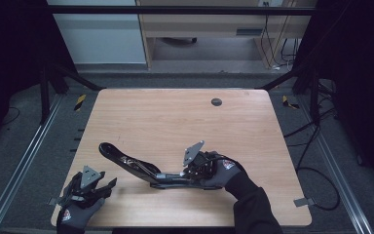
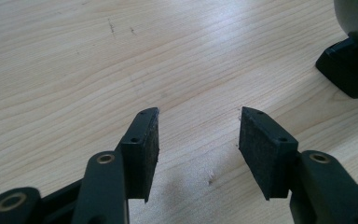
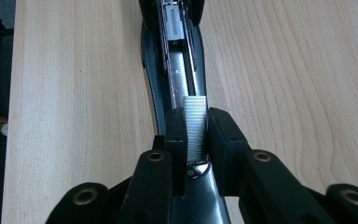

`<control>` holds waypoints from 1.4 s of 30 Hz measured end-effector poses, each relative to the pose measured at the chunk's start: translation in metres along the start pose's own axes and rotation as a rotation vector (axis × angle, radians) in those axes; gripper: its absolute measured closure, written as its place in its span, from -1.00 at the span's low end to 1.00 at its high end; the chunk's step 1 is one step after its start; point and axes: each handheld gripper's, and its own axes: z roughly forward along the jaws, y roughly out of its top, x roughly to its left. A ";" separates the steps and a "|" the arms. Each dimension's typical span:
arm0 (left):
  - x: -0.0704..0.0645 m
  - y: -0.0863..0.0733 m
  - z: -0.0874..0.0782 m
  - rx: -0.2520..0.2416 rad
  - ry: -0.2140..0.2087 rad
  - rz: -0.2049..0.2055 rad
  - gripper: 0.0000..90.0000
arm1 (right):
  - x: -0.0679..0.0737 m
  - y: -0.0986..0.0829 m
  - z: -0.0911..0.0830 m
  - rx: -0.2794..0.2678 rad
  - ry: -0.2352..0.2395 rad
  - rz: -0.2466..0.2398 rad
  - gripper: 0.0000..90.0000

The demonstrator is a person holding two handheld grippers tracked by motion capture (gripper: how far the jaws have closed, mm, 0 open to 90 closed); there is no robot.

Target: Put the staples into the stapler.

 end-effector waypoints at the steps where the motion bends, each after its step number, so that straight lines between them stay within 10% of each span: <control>1: 0.000 0.000 0.000 0.000 0.000 0.000 0.06 | 0.000 0.000 -0.001 0.008 -0.003 -0.001 0.74; 42: 0.000 0.000 0.000 0.005 -0.001 0.000 0.06 | 0.003 0.004 0.006 -0.021 0.019 -0.048 0.75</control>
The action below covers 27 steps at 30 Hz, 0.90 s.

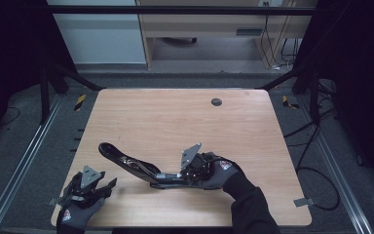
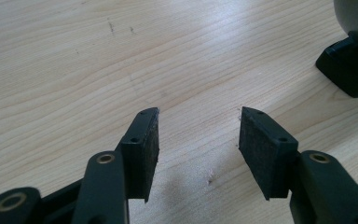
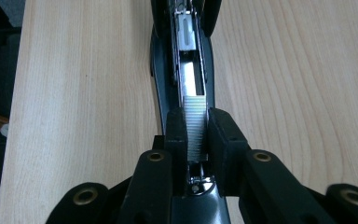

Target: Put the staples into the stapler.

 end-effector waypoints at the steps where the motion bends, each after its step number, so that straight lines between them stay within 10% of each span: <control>1: 0.000 0.000 0.000 0.001 0.000 0.001 0.06 | 0.000 0.000 -0.001 -0.003 -0.003 -0.003 0.75; 27: 0.000 0.000 0.000 0.000 -0.001 0.002 0.06 | -0.006 0.002 -0.001 -0.008 0.020 -0.010 0.74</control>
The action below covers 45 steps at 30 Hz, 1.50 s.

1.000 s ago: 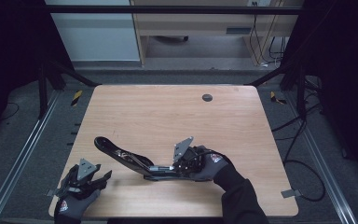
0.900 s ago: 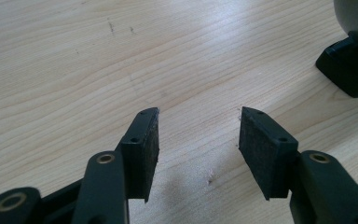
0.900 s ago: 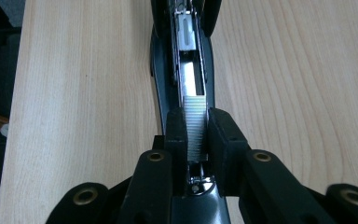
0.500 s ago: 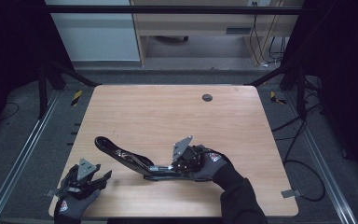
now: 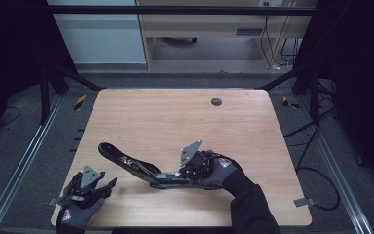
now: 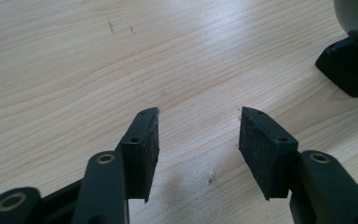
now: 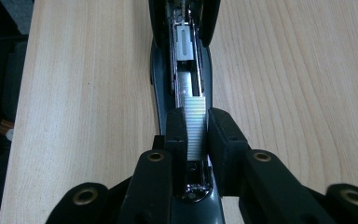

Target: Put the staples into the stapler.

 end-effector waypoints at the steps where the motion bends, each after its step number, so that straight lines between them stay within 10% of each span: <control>1: 0.000 0.000 0.000 0.002 0.000 0.000 0.06 | -0.001 -0.001 0.000 -0.005 0.009 0.003 0.74; 45: 0.000 0.000 0.001 0.008 -0.001 0.000 0.06 | -0.004 -0.005 0.002 0.000 0.032 -0.002 0.71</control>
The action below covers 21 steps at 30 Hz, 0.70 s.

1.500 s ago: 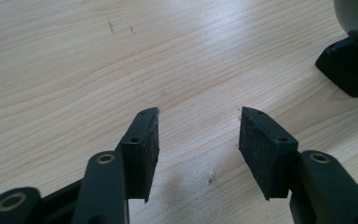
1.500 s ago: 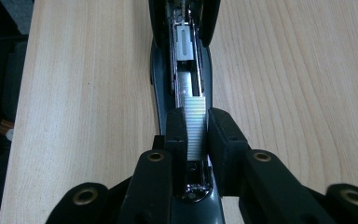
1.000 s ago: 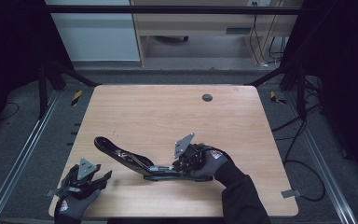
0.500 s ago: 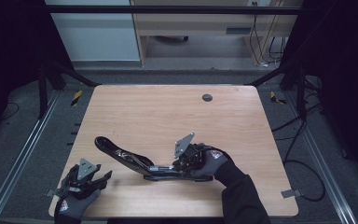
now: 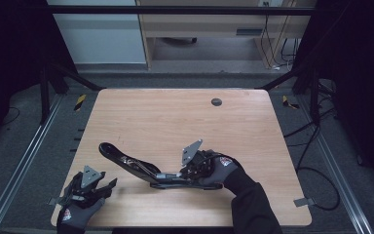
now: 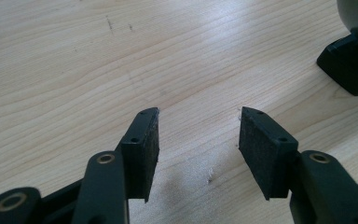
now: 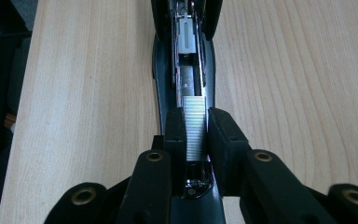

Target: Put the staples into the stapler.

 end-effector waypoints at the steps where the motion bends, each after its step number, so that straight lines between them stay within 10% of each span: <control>1: 0.000 0.000 0.000 0.000 0.000 0.000 0.06 | 0.000 0.000 0.000 0.003 -0.013 0.003 0.67; 21: -0.001 0.001 -0.002 -0.014 -0.003 -0.007 0.05 | 0.011 -0.001 -0.017 -0.107 -0.168 0.143 0.35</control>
